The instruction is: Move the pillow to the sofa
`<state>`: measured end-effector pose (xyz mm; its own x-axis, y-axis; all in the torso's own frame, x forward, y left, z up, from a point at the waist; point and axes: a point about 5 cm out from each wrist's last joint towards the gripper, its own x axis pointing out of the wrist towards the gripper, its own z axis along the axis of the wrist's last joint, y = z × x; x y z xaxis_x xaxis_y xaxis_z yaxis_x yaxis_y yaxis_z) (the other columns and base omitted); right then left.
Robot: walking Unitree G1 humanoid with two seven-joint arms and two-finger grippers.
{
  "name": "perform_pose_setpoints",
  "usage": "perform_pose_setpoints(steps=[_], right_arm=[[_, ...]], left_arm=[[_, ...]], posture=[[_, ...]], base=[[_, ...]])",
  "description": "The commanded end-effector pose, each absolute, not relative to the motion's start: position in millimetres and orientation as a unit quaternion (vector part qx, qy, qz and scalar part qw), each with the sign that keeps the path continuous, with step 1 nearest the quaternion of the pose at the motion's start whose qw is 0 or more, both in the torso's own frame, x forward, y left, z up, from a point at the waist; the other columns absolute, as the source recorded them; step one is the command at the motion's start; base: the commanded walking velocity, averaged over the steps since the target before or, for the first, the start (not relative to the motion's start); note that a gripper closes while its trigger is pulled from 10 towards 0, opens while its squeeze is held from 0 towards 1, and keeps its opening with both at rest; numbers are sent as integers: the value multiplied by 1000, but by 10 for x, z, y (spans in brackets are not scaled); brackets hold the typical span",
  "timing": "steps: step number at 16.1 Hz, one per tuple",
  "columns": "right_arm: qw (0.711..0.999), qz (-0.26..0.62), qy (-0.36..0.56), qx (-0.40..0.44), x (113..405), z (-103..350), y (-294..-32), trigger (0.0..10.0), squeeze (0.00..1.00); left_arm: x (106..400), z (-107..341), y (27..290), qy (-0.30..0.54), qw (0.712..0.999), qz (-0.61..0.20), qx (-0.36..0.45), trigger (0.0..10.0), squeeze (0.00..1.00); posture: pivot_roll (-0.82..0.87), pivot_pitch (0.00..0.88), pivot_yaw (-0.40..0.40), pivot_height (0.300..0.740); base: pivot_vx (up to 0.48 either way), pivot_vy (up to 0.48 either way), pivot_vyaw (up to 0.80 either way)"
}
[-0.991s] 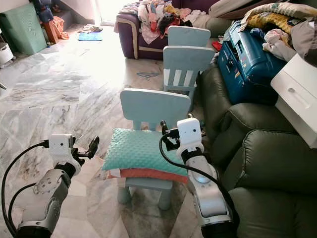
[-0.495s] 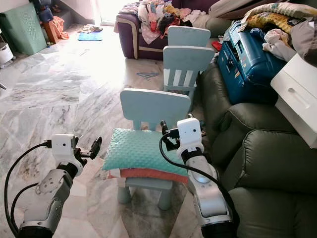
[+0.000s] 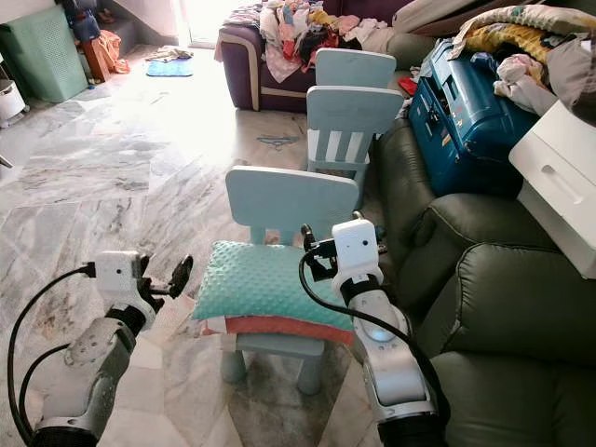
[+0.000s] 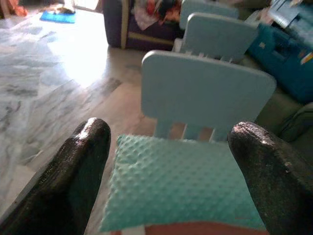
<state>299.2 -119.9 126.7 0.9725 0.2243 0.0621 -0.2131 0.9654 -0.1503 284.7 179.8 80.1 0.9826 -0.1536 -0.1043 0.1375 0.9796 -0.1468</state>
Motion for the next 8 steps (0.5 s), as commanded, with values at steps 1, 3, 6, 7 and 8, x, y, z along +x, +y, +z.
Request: perform_pose_setpoints(steps=[1,3,6,7,8], right_arm=[[991,110,-40,-70,3008,1275,-1221,10000,0],[990,111,-43,-70,3013,1288,-1216,10000,0],[991,110,-43,-69,3013,1287,-1217,10000,0],[991,110,-43,-69,3012,1286,-1216,10000,0],[991,110,-43,-69,3011,1286,-1216,10000,0]], left_arm=[[2834,836,1829,49,994,-76,-69,10000,0],[2832,845,1842,45,993,-76,-77,10000,0],[2826,844,1838,45,993,-78,-78,10000,0],[2818,841,1832,46,993,-79,-79,10000,0],[2817,840,1831,46,993,-79,-80,10000,0]], posture=[[-12,40,-58,740],[-12,39,-59,740],[-12,40,-58,740],[-12,40,-58,740],[-12,40,-58,740]], base=[[0,0,0],[377,0,0],[420,0,0],[431,0,0],[435,0,0]])
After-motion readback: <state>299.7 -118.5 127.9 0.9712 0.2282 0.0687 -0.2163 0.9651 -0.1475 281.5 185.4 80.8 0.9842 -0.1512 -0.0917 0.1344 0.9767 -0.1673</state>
